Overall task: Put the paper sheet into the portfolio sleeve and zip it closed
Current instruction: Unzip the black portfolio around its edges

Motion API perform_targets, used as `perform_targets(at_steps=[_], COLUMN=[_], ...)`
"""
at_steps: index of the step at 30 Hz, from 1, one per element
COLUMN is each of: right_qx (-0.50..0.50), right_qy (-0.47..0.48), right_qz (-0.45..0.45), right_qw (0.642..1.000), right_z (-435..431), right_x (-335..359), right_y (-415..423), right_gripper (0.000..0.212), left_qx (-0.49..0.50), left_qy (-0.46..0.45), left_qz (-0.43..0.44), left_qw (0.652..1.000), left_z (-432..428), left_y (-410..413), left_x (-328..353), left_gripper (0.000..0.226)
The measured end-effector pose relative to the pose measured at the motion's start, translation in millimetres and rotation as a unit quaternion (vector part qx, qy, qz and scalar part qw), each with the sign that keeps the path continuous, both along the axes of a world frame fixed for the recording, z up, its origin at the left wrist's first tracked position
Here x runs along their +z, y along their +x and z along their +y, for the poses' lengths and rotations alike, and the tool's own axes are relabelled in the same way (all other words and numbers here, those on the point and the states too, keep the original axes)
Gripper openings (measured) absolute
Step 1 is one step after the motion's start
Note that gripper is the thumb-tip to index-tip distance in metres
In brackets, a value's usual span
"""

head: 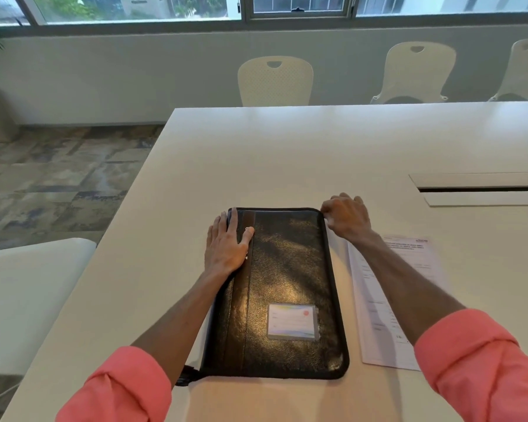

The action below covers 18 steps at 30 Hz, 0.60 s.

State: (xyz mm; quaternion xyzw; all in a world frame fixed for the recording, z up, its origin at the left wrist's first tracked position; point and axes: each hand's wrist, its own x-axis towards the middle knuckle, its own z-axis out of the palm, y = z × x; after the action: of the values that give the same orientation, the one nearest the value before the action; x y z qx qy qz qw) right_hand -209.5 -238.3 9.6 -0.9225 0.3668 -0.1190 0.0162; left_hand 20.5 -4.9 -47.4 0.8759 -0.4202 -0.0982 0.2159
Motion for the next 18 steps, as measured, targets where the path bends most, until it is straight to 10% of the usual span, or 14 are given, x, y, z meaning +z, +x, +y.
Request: perform_targets(at_steps=[18], right_qx=[-0.062], right_qy=[0.018], right_qz=[-0.017], right_qw=[0.998], right_z=[97.5], right_x=[-8.8], right_y=[-61.5], right_gripper=[0.011], left_qx=[-0.002], left_qy=[0.011], left_qz=[-0.003], left_qw=[1.0], left_z=[2.2], left_y=[-2.6], left_x=[5.0], left_gripper=[0.079])
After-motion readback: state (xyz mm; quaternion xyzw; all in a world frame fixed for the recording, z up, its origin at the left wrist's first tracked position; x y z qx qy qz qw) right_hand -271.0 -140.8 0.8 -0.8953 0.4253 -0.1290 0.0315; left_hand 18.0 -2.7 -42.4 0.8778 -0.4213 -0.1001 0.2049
